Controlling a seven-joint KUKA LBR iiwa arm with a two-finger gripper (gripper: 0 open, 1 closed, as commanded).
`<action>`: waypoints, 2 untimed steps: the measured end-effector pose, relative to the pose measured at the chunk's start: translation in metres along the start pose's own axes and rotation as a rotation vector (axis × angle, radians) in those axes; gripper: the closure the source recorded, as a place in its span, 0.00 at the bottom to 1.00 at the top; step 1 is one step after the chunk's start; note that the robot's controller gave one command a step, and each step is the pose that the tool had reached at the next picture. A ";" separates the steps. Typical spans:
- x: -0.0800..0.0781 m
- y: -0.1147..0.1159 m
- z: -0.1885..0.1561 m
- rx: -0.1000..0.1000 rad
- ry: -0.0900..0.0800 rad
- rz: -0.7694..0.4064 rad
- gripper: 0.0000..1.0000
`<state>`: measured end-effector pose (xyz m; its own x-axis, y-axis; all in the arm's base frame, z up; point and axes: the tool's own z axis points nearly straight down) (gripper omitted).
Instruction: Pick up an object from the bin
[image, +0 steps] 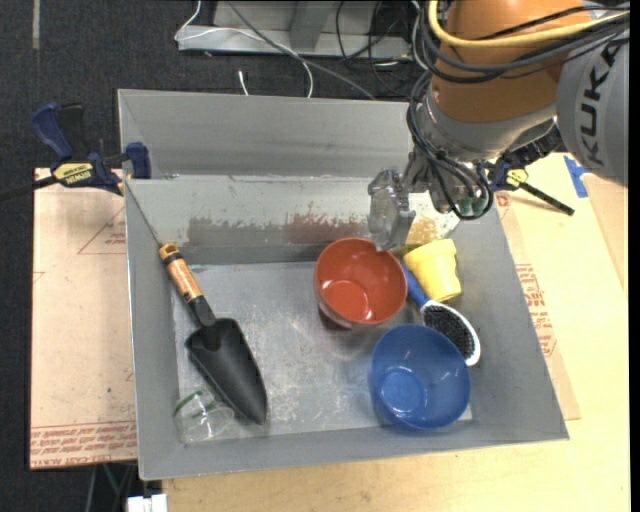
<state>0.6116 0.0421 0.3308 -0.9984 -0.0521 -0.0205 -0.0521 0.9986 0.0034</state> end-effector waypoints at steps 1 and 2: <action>-0.001 -0.004 0.004 -0.001 -0.003 -0.025 1.00; 0.033 -0.046 0.029 -0.001 -0.005 -0.427 1.00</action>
Offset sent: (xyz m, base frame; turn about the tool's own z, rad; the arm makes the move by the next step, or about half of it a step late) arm -0.0341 -0.0523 -0.0322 -0.4331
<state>0.5820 -0.0051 0.3014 -0.8869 -0.4614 -0.0247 -0.4614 0.8872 -0.0053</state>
